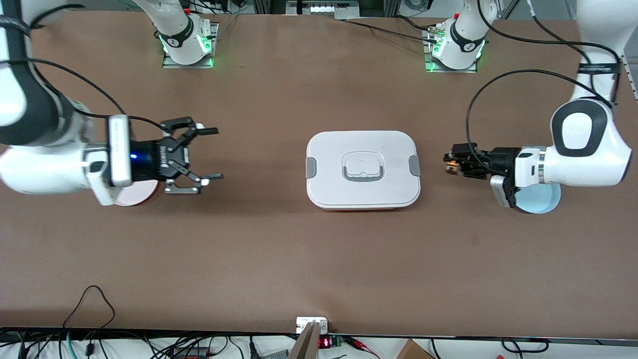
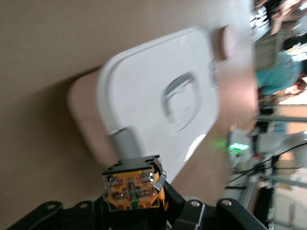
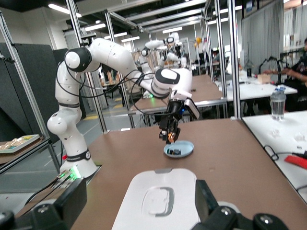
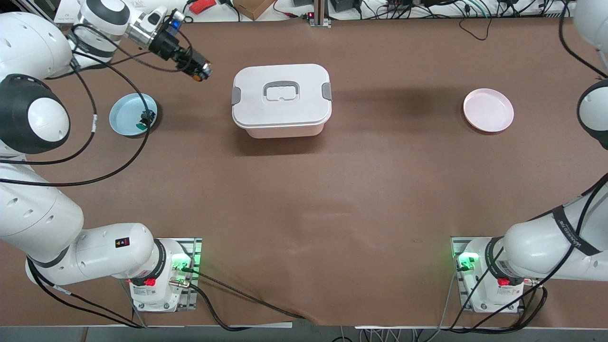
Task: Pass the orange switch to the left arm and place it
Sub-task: 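Lower the switch onto the blue plate while the right gripper returns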
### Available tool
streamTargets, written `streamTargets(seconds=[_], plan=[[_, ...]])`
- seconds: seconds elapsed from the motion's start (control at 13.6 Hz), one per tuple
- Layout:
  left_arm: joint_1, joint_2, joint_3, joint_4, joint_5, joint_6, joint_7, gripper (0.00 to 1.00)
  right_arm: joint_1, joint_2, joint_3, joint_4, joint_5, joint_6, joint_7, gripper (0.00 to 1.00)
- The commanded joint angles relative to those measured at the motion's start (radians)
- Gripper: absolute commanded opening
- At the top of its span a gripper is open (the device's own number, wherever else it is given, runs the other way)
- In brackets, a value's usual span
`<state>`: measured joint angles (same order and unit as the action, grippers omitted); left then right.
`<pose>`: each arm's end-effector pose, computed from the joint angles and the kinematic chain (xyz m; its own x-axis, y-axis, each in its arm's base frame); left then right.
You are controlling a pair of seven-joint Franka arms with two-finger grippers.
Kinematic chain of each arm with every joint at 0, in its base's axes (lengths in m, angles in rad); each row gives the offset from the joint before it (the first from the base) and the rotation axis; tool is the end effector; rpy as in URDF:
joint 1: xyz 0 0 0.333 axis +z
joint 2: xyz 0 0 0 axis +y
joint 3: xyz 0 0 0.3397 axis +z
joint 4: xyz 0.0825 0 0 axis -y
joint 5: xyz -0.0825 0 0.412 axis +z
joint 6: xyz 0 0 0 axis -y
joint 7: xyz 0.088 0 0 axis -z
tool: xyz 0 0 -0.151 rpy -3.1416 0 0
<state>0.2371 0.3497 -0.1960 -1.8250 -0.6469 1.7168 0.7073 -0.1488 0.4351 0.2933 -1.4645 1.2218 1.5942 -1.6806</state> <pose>0.6114 -0.0516 0.3155 0.9143 -0.4050 0.0037 -0.2831 -0.6326 0.7209 0.6832 0.2025 0.5011 0.1543 0.2474 0.9565 0.9681 0.1554 -0.1964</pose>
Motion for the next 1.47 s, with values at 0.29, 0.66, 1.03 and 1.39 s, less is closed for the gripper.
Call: streamTargets(seconds=[0.29,0.66,1.03,1.39], plan=[[0.080,0.066,-0.005,0.073,0.553,0.007,0.144,0.20,0.072,-0.260,-0.121,0.012,-0.531,-0.069,0.492,1.00],[0.158,0.150,-0.003,0.072,0.789,0.165,0.464,0.22,0.208,-0.341,-0.183,0.003,-0.996,-0.091,0.852,1.00],[0.240,0.201,-0.003,0.072,0.967,0.363,0.670,0.22,0.272,-0.354,-0.186,-0.052,-1.240,-0.132,1.320,1.00],[0.272,0.274,-0.003,0.072,1.001,0.535,0.949,0.22,0.299,-0.354,-0.363,-0.118,-1.259,0.074,1.329,1.00]])
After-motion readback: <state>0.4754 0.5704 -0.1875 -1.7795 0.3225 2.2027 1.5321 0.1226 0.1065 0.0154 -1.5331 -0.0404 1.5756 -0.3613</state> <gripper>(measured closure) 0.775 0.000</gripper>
